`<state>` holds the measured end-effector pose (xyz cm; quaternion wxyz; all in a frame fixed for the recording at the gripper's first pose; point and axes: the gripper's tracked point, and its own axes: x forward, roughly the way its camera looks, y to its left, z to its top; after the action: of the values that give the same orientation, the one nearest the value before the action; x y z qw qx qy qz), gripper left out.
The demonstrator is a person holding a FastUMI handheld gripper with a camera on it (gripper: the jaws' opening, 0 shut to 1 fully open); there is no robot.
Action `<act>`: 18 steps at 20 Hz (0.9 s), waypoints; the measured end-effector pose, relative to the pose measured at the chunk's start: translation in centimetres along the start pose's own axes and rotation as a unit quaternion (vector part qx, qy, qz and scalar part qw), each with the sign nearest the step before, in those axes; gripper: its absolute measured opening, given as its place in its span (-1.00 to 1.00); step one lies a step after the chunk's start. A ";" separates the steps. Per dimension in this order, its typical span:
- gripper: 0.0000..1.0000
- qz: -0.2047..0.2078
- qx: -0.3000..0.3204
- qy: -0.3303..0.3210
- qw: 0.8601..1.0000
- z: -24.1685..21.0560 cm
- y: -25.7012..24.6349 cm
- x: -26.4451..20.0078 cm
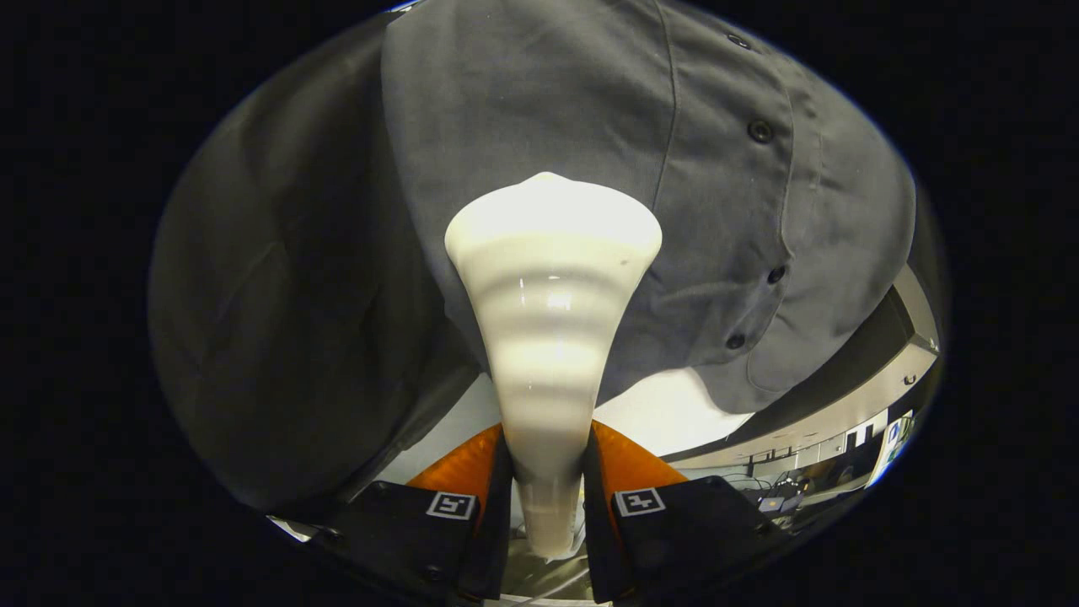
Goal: Iron the clothes twice with a garment steamer, once on the left side and once on the right side.
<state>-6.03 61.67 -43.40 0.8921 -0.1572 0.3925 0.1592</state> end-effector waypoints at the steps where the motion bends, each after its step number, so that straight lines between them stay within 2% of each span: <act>1: -0.08 0.002 0.000 0.004 1.000 -0.5 0.0 0.0; 9: -0.08 0.009 0.017 -0.005 1.000 -0.9 -1.4 -1.6; 18: -0.08 0.004 0.065 -0.052 0.997 0.0 -8.3 -6.9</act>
<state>-7.12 53.10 -36.96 0.9189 -0.0891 0.3559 0.1446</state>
